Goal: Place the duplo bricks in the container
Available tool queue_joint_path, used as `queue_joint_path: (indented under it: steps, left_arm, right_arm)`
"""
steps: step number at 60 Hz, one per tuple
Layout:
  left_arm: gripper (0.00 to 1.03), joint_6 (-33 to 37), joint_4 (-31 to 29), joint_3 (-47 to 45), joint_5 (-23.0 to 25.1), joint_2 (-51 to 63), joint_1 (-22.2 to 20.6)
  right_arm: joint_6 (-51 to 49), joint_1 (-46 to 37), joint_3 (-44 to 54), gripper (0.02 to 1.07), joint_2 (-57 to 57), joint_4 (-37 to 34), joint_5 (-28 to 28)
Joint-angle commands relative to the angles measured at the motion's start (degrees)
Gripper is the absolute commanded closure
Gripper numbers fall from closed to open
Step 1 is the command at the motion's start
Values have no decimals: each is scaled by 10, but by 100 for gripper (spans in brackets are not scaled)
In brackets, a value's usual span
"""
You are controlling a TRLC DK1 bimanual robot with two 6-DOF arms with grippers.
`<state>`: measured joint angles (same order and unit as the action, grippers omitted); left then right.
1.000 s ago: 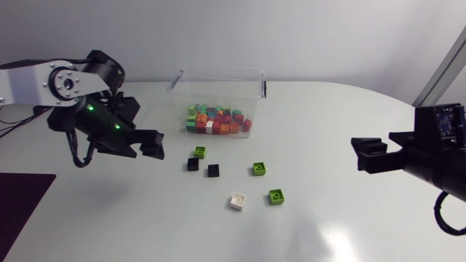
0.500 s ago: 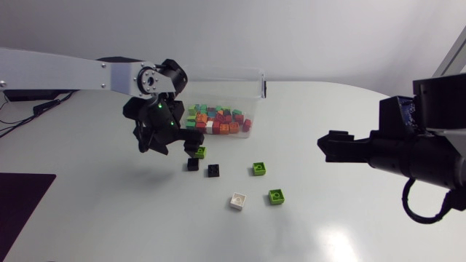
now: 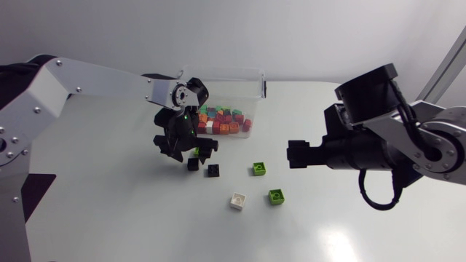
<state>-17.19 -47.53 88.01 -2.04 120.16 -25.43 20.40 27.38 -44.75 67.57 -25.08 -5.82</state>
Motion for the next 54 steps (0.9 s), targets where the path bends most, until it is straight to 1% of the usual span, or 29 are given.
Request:
queue_joint_path:
  steps: [1, 3, 6, 11, 14, 15, 16, 17, 18, 29, 32, 35, 39, 42, 53, 54]
  left_arm:
    - [35, -26, 1, 20, -4, 22, -4]
    - [39, -30, 4, 19, -5, 24, -4]
    - [43, -33, 8, 17, -8, 25, -4]
    - [48, -38, 10, 16, -10, 32, -2]
    - [50, -43, 13, 14, -15, 34, -1]
    - [53, -43, 15, 12, -16, 34, -1]
    - [54, -43, 16, 12, -16, 34, -1]
    - [59, -46, 21, 9, -16, 35, 2]
    - [61, -47, 22, 9, -16, 37, 3]
    - [67, -57, 22, 5, -16, 41, 3]
    - [73, -60, 27, 0, -16, 39, 4]
    - [77, -60, 36, -10, -16, 32, 4]
    - [79, -60, 38, -19, -25, 23, 4]
    - [80, -59, 38, -23, -34, 12, 4]
    - [80, -49, 39, -33, -45, -38, 13]
    - [80, -46, 47, -39, -56, -60, 13]
  right_arm:
    - [14, 8, -13, 8, 22, -8, -5]
    - [14, 14, -16, 10, 33, -8, -10]
    - [14, 17, -18, 10, 42, -8, -12]
    - [14, 26, -21, 10, 63, -8, -13]
    - [14, 28, -22, 10, 78, -5, -13]
    - [14, 29, -22, 10, 83, -5, -14]
    - [14, 29, -23, 10, 89, -5, -15]
    - [14, 30, -23, 10, 94, -5, -16]
    - [14, 30, -24, 10, 101, -7, -16]
    - [20, 44, -29, 11, 148, -7, -17]
    - [20, 52, -32, 13, 157, -7, -17]
    - [20, 58, -36, 13, 165, -8, -17]
    - [20, 63, -44, 14, 175, -16, -17]
    - [19, 65, -53, 18, 187, -30, -17]
    - [18, 65, -78, 18, 220, -69, -12]
    - [18, 64, -81, 18, 225, -73, -12]
